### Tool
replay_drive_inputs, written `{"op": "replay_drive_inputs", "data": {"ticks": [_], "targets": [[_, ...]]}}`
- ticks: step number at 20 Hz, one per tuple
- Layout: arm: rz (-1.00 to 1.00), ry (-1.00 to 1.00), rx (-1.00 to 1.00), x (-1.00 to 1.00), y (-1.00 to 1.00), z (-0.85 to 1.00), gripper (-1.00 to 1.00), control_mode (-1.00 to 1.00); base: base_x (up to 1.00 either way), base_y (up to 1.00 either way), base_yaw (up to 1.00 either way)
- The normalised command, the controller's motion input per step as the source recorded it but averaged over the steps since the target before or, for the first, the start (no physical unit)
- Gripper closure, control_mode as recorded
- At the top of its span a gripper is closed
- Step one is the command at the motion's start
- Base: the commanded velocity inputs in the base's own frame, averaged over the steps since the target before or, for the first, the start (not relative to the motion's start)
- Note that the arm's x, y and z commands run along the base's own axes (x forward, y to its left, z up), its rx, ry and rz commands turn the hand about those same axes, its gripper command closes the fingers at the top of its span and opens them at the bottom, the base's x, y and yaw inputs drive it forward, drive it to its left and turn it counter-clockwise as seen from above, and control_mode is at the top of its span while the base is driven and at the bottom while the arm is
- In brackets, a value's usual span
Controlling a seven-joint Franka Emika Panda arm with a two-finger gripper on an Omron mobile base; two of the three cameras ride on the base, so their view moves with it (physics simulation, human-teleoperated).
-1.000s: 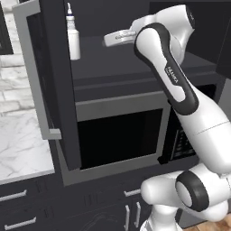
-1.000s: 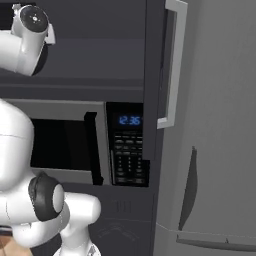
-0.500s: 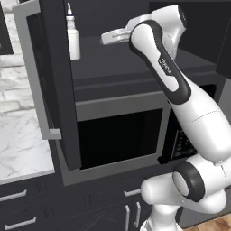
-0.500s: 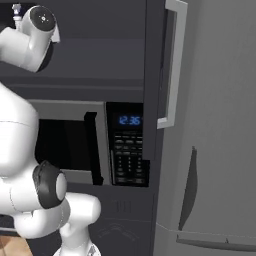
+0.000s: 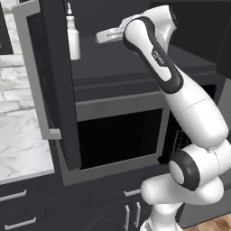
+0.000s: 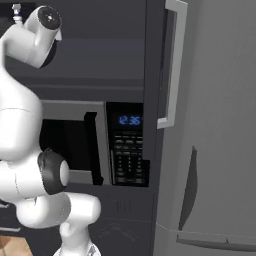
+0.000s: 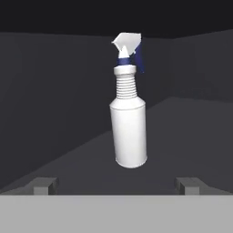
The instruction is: Move the cutting board and knife to the sink. Then move spray from the cabinet to the counter.
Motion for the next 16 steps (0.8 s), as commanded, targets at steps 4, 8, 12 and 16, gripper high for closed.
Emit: {"op": "replay_drive_inputs", "data": {"ticks": [4,8,12,16], "targets": [[0.04,0.0,0.0,0.33,0.18,-0.11,-1.0,-1.0,0.0,0.0,0.0],[0.03,0.0,0.0,0.34,0.19,-0.08,-1.0,-1.0,0.0,0.0,0.0],[0.01,0.0,0.0,0.37,0.24,-0.03,-1.0,-1.0,0.0,0.0,0.0],[0.01,0.01,0.0,0.37,0.27,0.0,-1.0,-1.0,0.0,0.0,0.0]]}}
